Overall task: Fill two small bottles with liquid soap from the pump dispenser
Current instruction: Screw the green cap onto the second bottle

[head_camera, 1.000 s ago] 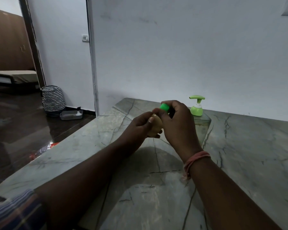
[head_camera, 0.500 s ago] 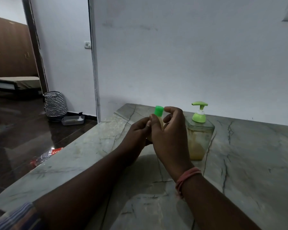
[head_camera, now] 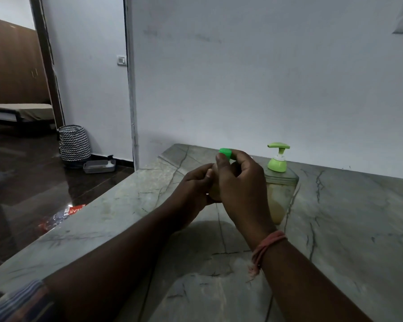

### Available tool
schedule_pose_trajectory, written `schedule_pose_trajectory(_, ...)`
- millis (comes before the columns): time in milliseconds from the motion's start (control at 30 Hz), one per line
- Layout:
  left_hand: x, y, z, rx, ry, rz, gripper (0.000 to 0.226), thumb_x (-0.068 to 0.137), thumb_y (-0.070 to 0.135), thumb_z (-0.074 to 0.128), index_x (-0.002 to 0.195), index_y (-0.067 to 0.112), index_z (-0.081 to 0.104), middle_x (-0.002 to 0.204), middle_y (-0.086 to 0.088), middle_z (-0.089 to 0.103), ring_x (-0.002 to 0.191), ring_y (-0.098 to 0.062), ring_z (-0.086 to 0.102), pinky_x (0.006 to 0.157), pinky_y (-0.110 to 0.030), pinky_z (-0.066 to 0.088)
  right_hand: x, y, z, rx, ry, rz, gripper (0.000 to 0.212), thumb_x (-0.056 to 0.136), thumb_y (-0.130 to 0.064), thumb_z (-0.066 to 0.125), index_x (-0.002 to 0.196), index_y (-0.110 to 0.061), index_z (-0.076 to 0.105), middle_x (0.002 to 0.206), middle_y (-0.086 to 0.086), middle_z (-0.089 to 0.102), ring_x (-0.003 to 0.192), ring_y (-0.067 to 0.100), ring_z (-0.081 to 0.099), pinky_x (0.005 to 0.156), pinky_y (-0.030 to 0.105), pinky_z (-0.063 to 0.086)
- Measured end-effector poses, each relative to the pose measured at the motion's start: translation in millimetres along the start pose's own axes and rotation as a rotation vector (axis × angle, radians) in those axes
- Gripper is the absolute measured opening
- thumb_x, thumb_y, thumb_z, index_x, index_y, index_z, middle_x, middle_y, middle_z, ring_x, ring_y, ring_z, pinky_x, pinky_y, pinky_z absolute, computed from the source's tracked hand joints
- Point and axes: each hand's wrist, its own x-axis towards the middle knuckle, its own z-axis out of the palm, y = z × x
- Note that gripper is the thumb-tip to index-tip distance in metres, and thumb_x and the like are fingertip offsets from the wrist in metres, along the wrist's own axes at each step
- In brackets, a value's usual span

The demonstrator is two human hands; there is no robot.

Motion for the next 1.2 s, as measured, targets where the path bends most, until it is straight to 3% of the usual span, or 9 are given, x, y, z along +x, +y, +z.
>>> schedule_pose_trajectory(233,3.9,-3.4,-4.6,0.106,-0.040,0.145,0.025,0.100,0.025,0.062,0.119,0.017,0.075,0.112,-0.007,0.078,0.108,-0.026,0.073,0.090,-0.037,0.060,4.7,-2.5,-10.8,0.074,0.112,-0.006,0.035,0.074,-0.036,0.079,0.084,-0.017,0.051,0.068,-0.010,0.052,0.061,-0.009,0.053,0.045,0.005,0.039)
schedule_pose_trajectory(433,2.6,1.0,-6.5,0.045,0.021,0.097,0.032,0.097,0.027,0.057,0.117,0.006,0.071,0.106,-0.010,0.079,0.099,-0.025,0.076,0.080,-0.033,0.062,8.2,-9.7,-7.5,0.084,-0.054,0.089,0.042,0.086,-0.050,0.061,0.120,-0.027,0.053,0.084,-0.007,0.065,0.075,0.001,0.063,0.060,0.023,0.057)
schedule_pose_trajectory(500,3.0,1.8,-8.2,0.024,0.008,0.061,0.037,0.097,0.027,0.056,0.120,0.002,0.069,0.106,-0.011,0.078,0.098,-0.026,0.075,0.079,-0.035,0.062,8.2,-10.4,-6.2,0.065,-0.063,0.071,0.026,0.091,-0.045,0.057,0.112,-0.030,0.060,0.089,-0.011,0.066,0.081,0.002,0.063,0.067,0.030,0.058)
schedule_pose_trajectory(633,3.3,0.9,-10.0,0.082,-0.013,0.071,0.043,0.096,0.024,0.058,0.127,-0.006,0.065,0.115,-0.021,0.073,0.107,-0.034,0.072,0.090,-0.044,0.061,11.5,-8.5,-10.3,0.008,-0.033,0.045,0.020,0.087,-0.043,0.063,0.100,-0.027,0.061,0.081,-0.014,0.064,0.073,-0.001,0.062,0.058,0.017,0.053)
schedule_pose_trajectory(800,3.3,1.7,-6.2,0.187,-0.028,0.198,0.032,0.086,0.019,0.071,0.116,0.008,0.075,0.105,-0.010,0.080,0.100,-0.028,0.075,0.091,-0.042,0.062,11.2,-4.2,-10.3,-0.022,0.070,0.037,0.030,0.080,-0.041,0.072,0.095,-0.020,0.058,0.081,-0.009,0.063,0.069,-0.001,0.060,0.050,0.003,0.041)
schedule_pose_trajectory(900,2.2,1.6,-4.3,0.496,0.087,0.347,0.040,0.080,0.039,0.077,0.119,0.029,0.074,0.099,-0.006,0.082,0.091,-0.029,0.078,0.084,-0.049,0.064,11.6,-3.9,-4.6,-0.029,0.121,0.074,0.034,0.076,-0.045,0.075,0.091,-0.021,0.058,0.080,-0.007,0.065,0.069,0.002,0.062,0.050,0.005,0.044)
schedule_pose_trajectory(1000,0.8,0.6,-5.7,0.808,0.246,0.432,0.059,0.076,0.060,0.067,0.131,0.039,0.063,0.096,0.015,0.079,0.080,-0.006,0.076,0.072,-0.040,0.063,10.0,-3.1,-0.6,-0.005,0.167,0.127,0.036,0.074,-0.050,0.074,0.088,-0.021,0.057,0.076,-0.007,0.064,0.066,0.003,0.063,0.051,0.011,0.048)
schedule_pose_trajectory(1067,0.7,0.8,-6.3,0.721,0.233,0.430,0.045,0.086,0.050,0.075,0.128,0.039,0.068,0.093,0.019,0.079,0.082,-0.006,0.076,0.074,-0.040,0.063,10.5,-1.8,-0.4,0.012,0.111,0.163,0.041,0.073,-0.054,0.073,0.094,-0.022,0.057,0.081,-0.006,0.066,0.070,0.005,0.064,0.057,0.019,0.053)
schedule_pose_trajectory(1200,2.7,1.5,-6.7,0.431,0.110,0.283,0.023,0.097,0.011,0.067,0.112,0.025,0.077,0.103,-0.007,0.081,0.101,-0.028,0.075,0.093,-0.055,0.060,12.0,-1.2,-2.3,0.051,-0.073,0.168,0.042,0.084,-0.050,0.064,0.118,-0.028,0.056,0.091,-0.003,0.068,0.075,0.008,0.066,0.063,0.026,0.055)
